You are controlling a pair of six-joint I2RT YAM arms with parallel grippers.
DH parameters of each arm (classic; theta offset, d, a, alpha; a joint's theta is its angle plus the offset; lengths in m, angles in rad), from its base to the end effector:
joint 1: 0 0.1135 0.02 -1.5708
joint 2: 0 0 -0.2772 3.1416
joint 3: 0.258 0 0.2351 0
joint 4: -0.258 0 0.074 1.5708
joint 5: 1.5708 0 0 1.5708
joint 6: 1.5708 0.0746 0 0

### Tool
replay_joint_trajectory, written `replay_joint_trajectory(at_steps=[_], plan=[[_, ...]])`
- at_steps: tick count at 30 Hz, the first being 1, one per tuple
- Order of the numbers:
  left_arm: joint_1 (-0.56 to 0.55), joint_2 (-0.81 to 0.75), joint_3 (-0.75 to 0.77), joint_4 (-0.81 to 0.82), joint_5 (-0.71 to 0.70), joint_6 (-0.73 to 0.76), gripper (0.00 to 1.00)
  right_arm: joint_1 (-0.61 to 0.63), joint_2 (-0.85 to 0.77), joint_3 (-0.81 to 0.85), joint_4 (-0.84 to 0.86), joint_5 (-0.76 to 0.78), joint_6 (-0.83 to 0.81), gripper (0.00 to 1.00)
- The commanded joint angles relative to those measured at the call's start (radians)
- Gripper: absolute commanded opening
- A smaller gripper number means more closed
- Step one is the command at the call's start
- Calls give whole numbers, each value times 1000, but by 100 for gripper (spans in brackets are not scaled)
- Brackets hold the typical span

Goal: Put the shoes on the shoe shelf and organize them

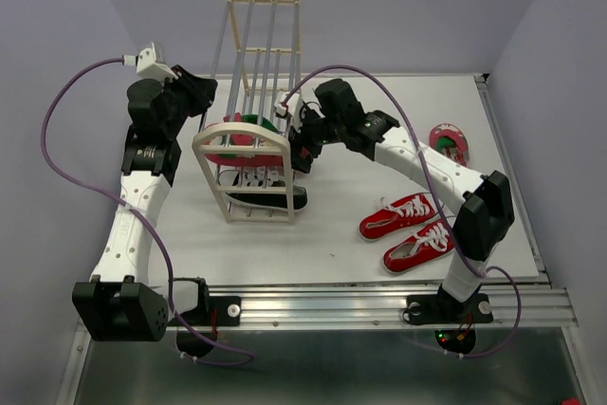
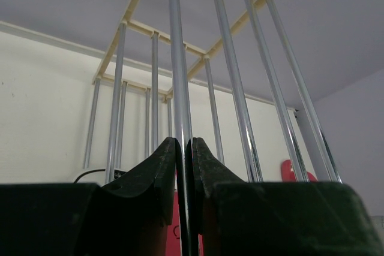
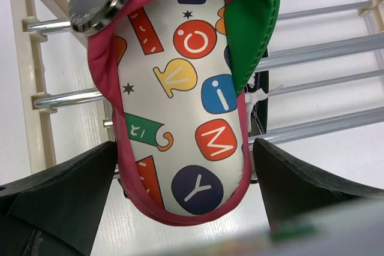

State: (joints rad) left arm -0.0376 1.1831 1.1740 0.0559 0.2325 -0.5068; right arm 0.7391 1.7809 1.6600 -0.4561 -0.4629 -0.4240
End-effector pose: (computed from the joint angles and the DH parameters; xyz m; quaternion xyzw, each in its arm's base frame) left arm 0.2886 -0.0281 0.4349 -0.0778 0.6864 -0.2703 0.6706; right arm 0.2944 0.3134 0.3400 -0.5614 0.6549 0.2719 0.4266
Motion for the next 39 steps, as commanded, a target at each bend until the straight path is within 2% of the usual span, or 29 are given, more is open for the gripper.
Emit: replay_joint_trajectory(at_steps=[1, 4, 10, 16, 20, 24, 25, 28, 29, 30, 36, 39], plan=[[-4, 23, -19, -39, 2, 76, 15, 8, -64, 9, 53, 21, 2, 100], [-4, 24, -20, -39, 5, 74, 15, 8, -92, -3, 56, 33, 16, 100], [-4, 21, -19, -39, 2, 76, 15, 8, -164, -46, 77, 167, 106, 100], [-5, 19, -22, -45, -15, 71, 15, 8, -308, -181, 119, 401, 267, 100], [-4, 19, -20, -45, -7, 68, 15, -69, -423, -308, 128, 536, 379, 100], [-4, 20, -16, -47, -5, 71, 15, -255, -529, -445, 128, 589, 520, 100], [-4, 18, -16, -47, -5, 71, 15, -359, -560, -468, 125, 593, 569, 100], [-4, 16, -20, -47, -4, 76, 15, -519, -563, -537, 96, 586, 632, 100], [-4, 18, -22, -47, -4, 74, 15, -621, -551, -542, 82, 572, 643, 100], [-4, 21, -23, -47, -4, 74, 15, -671, -535, -551, 65, 529, 651, 100], [-4, 26, -25, -47, -9, 76, 15, -877, -385, -563, -3, 558, 651, 100], [-4, 32, -20, -48, -10, 77, 15, -908, -354, -595, 2, 480, 598, 100]])
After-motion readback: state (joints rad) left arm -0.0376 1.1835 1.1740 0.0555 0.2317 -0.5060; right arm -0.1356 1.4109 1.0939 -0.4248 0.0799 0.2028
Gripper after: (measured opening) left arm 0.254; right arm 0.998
